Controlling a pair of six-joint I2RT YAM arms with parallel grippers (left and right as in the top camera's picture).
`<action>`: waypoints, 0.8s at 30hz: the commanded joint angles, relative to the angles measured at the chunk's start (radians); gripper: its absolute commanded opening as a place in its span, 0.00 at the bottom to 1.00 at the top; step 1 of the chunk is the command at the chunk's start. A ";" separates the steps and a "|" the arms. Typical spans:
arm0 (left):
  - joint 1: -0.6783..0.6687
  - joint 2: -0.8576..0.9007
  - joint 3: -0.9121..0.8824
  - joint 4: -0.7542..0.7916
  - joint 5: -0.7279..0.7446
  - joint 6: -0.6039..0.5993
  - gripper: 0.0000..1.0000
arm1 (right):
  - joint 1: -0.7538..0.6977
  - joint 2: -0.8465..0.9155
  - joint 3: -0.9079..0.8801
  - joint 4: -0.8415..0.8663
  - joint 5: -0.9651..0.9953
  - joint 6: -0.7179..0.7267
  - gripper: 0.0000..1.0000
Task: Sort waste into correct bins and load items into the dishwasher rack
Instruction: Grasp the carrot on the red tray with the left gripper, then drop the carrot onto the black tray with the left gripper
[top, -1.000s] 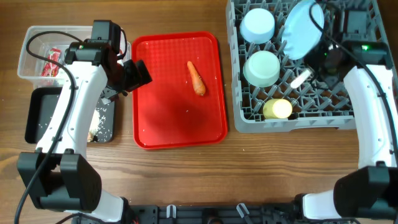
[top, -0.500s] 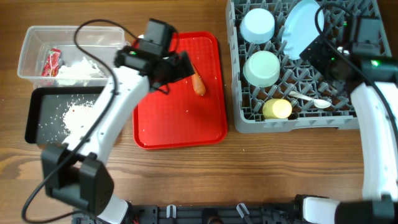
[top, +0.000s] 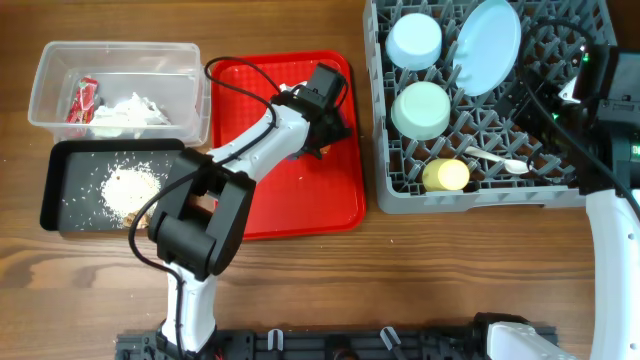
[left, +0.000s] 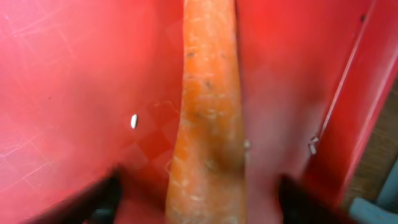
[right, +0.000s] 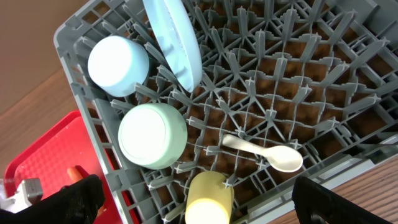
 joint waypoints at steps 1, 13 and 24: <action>-0.002 0.026 0.000 -0.008 -0.021 0.020 0.34 | 0.002 -0.002 0.013 0.000 -0.001 -0.017 1.00; 0.127 -0.284 0.058 -0.319 -0.020 0.131 0.36 | 0.002 0.000 0.013 0.000 0.000 -0.016 1.00; 0.807 -0.584 -0.021 -0.658 -0.043 0.107 0.35 | 0.002 0.000 0.012 0.000 -0.001 -0.013 1.00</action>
